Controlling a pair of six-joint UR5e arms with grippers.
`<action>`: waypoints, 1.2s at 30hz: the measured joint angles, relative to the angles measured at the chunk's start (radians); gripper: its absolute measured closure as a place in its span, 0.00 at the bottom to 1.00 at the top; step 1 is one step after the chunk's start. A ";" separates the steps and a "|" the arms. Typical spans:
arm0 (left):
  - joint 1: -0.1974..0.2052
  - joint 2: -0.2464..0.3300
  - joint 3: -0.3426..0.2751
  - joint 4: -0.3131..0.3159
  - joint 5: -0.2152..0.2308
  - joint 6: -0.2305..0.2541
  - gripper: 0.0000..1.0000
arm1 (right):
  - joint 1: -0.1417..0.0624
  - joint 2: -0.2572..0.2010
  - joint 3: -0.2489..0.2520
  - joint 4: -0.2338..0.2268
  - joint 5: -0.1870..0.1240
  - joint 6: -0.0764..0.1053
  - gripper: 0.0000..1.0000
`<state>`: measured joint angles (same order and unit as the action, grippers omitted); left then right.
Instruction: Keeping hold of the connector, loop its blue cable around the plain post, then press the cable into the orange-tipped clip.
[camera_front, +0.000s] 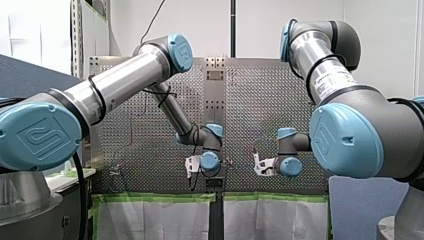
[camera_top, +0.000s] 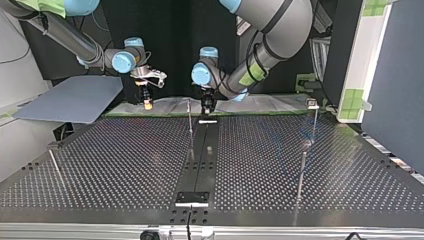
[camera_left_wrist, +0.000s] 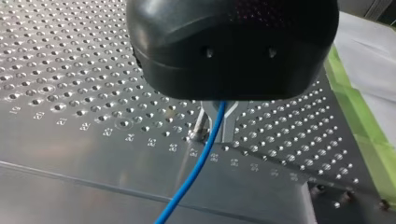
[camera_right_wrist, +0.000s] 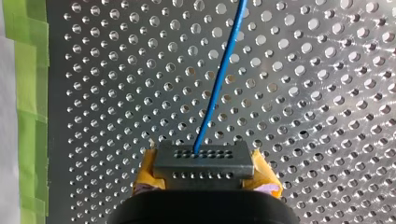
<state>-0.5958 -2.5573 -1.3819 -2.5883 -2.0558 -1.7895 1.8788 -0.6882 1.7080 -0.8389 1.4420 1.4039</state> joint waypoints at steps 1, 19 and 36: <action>0.002 0.000 0.007 -0.006 0.001 0.003 1.00 | -0.001 0.000 -0.001 0.000 0.000 0.001 1.00; 0.045 -0.003 0.069 -0.054 0.029 -0.002 1.00 | -0.008 0.000 -0.019 0.009 -0.003 0.032 1.00; 0.077 -0.011 0.085 -0.056 0.047 -0.005 1.00 | -0.020 0.003 -0.037 -0.014 -0.017 0.082 1.00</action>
<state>-0.5184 -2.5681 -1.2970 -2.6443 -2.0093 -1.7944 1.8588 -0.6850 1.6709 -0.8530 1.4245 1.4863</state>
